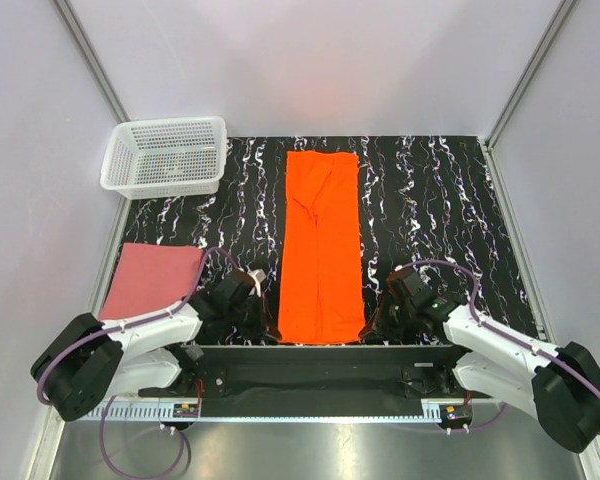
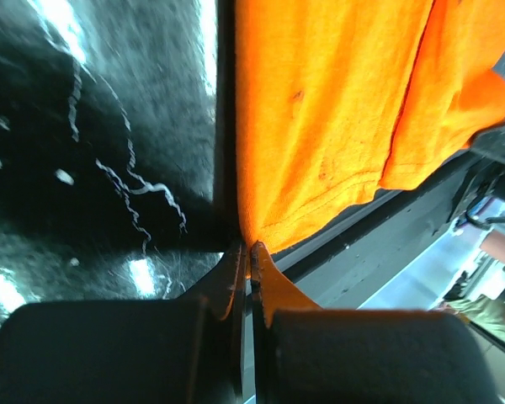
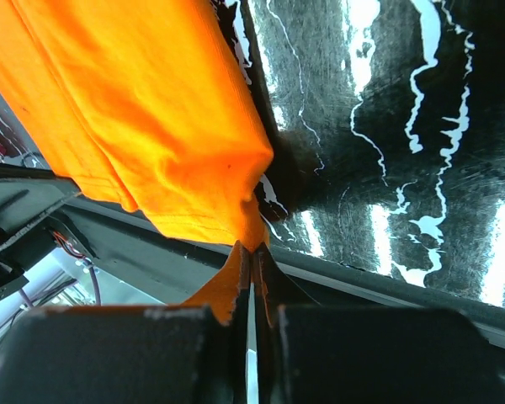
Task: Fold and stack the t-shirts
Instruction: Fold the tshirt
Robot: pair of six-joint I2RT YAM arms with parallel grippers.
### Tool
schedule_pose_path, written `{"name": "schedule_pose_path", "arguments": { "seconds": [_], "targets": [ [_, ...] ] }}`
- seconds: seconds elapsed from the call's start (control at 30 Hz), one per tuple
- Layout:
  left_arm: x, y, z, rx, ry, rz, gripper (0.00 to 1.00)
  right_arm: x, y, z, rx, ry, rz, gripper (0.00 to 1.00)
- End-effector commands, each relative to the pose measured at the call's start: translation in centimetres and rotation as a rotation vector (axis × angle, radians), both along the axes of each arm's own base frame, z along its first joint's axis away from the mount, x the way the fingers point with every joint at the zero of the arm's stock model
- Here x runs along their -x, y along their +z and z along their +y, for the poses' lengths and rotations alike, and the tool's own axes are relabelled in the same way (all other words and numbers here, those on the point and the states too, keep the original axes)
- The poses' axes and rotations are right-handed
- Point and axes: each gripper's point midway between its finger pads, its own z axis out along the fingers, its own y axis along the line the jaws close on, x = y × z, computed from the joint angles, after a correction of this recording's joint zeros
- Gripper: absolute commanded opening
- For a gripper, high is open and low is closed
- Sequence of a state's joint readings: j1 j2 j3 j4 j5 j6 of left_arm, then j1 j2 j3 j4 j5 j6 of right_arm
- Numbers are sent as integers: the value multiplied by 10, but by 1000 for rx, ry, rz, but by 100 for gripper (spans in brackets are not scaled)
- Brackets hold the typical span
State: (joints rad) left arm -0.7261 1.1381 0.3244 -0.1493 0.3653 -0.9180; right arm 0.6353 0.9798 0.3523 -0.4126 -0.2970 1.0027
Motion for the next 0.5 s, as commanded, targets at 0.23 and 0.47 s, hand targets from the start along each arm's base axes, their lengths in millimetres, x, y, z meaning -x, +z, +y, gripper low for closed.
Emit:
{"name": "schedule_pose_path", "arguments": {
  "seconds": [0.23, 0.47],
  "targets": [
    [-34, 36, -17, 5, 85, -137, 0, -40, 28, 7, -14, -26, -131, 0],
    [-110, 83, -33, 41, 174, -266, 0, -106, 55, 13, 0, -4, -182, 0]
  ]
}}
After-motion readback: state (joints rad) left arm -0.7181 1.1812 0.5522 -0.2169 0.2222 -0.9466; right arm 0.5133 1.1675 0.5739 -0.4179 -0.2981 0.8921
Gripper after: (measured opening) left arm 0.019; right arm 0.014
